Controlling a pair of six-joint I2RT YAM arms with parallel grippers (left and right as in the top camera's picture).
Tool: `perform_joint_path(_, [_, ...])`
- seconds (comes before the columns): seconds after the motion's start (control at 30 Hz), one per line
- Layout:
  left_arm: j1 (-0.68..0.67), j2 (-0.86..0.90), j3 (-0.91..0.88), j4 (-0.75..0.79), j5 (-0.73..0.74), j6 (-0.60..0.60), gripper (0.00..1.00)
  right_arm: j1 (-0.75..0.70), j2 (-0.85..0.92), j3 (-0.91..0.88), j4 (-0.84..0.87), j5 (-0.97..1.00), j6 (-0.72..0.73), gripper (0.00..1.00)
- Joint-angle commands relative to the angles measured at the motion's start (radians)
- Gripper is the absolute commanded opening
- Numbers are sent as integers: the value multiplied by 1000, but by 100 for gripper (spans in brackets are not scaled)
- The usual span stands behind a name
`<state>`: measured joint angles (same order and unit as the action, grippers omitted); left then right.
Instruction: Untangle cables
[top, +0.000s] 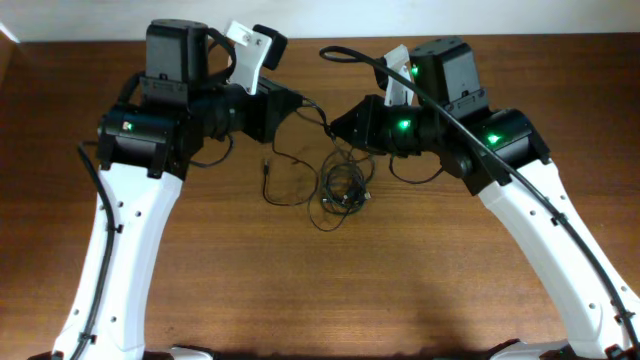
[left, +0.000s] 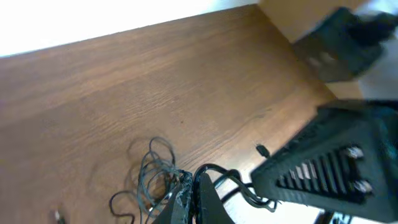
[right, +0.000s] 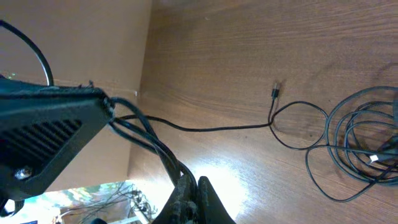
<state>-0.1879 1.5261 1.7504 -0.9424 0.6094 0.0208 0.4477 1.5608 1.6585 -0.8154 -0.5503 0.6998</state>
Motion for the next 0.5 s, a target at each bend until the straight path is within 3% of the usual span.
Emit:
perform_joint_path(0.0, [15,-7,5,6,-181,-144,0,-3,2,2,-26,67,-11,4])
perform_joint_path(0.2, [15,-7,5,6,-181,-144,0,-3,2,2,-53,135,-11,4])
perform_joint_path(0.23, [15,-7,5,6,-181,-144,5,-3,2,2,-56,137,-11,4])
perform_joint_path(0.37, [14,-7,5,-3,-180,-144,59,-3,2,2,-61,136,-11,4])
perform_joint_path(0.47, [14,-7,5,-5,-177,-144,72,-3,2,2,-61,136,-14,4])
